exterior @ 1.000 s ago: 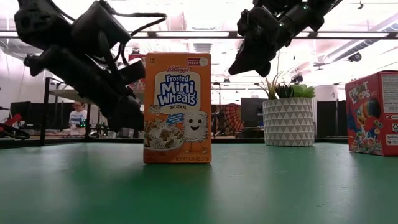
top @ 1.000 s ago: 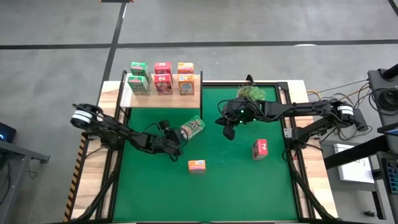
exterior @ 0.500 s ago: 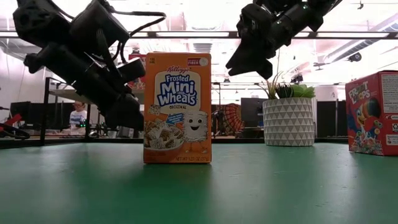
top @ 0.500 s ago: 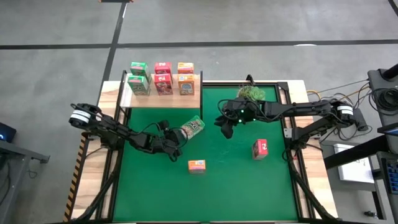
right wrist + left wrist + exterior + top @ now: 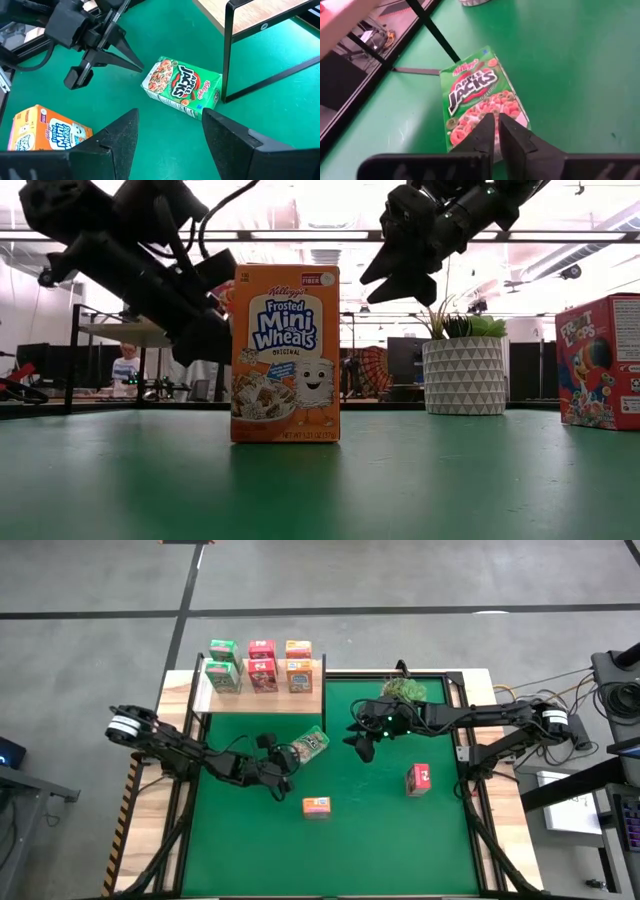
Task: Stack cereal on shelf
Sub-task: Put the green cereal box on the shelf aligned with other green cereal boxes
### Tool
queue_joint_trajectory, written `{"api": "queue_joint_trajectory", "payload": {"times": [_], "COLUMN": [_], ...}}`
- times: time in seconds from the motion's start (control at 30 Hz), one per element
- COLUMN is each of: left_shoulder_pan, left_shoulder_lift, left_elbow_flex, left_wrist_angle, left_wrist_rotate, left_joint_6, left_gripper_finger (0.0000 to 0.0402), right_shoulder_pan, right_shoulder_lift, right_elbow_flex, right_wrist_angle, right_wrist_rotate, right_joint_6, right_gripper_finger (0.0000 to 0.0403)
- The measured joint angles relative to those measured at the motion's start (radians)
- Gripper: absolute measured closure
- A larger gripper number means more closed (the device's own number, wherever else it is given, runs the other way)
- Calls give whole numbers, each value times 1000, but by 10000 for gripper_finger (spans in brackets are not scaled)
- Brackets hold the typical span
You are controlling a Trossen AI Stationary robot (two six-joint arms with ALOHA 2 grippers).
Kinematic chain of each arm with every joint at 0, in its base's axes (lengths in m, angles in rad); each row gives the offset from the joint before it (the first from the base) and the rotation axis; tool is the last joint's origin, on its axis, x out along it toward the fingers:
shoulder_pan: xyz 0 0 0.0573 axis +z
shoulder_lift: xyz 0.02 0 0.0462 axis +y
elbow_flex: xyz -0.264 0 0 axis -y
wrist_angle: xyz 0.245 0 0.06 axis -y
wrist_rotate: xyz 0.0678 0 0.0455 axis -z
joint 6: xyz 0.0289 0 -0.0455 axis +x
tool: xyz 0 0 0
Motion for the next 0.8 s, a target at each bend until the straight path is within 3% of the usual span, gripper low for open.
{"api": "queue_joint_trajectory", "payload": {"times": [0.8], "left_shoulder_pan": [-5], "left_shoulder_lift": [89], "left_elbow_flex": [-16], "left_wrist_angle": [6], "left_wrist_rotate": [-47], "left_joint_6": [-105], "left_gripper_finger": [402], "right_shoulder_pan": [0], "right_shoulder_lift": [0], "right_elbow_flex": [0], "right_wrist_angle": [0], "right_wrist_rotate": [0], "right_joint_6": [-37], "right_gripper_finger": [195]}}
